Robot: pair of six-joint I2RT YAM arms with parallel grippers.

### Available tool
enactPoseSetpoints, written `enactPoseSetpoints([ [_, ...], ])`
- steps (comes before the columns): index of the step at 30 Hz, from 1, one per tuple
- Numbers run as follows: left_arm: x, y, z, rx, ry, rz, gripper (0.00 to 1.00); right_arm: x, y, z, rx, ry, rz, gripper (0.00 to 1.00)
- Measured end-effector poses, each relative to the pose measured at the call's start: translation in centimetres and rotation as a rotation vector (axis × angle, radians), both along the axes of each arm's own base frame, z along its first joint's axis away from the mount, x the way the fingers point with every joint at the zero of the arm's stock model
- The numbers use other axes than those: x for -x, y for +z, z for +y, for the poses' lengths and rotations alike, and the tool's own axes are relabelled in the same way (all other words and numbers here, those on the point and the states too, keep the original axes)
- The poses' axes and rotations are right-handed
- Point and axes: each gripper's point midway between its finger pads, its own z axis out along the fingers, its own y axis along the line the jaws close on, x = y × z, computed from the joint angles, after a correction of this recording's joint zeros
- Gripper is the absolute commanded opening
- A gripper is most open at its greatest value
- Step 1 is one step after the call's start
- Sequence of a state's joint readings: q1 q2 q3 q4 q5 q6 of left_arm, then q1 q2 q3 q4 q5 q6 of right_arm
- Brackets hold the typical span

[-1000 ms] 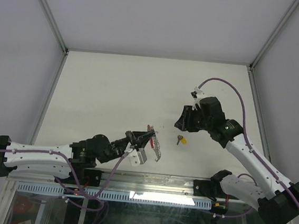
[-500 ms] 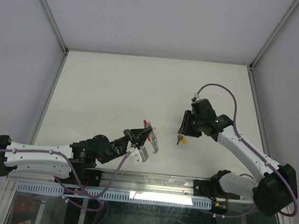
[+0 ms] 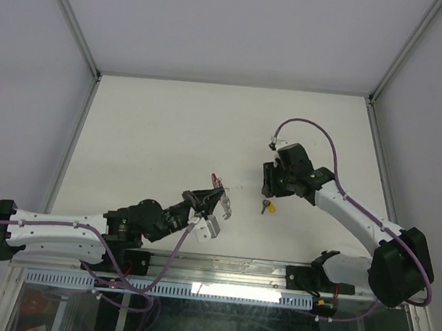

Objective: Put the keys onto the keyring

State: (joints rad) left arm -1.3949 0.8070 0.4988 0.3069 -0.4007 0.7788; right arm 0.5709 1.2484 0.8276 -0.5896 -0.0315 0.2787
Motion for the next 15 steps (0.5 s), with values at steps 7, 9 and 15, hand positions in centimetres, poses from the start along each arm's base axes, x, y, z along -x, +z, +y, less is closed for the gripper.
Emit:
enactPoseSetpoints([
  [7, -0.4, -0.5, 0.4, -0.029, 0.029, -0.007, 0.0, -2.5, 2.0, 0.9, 0.046, 0.309, -0.248, 0.46],
  [9, -0.5, -0.6, 0.6, -0.037, 0.039, -0.009, 0.0, -2.3, 2.3, 0.8, 0.077, 0.42, -0.288, 0.45],
  [15, -0.7, -0.7, 0.7, -0.043, 0.048, -0.012, 0.0, -0.5, -0.1, -0.8, 0.221, 0.711, -0.237, 0.39],
])
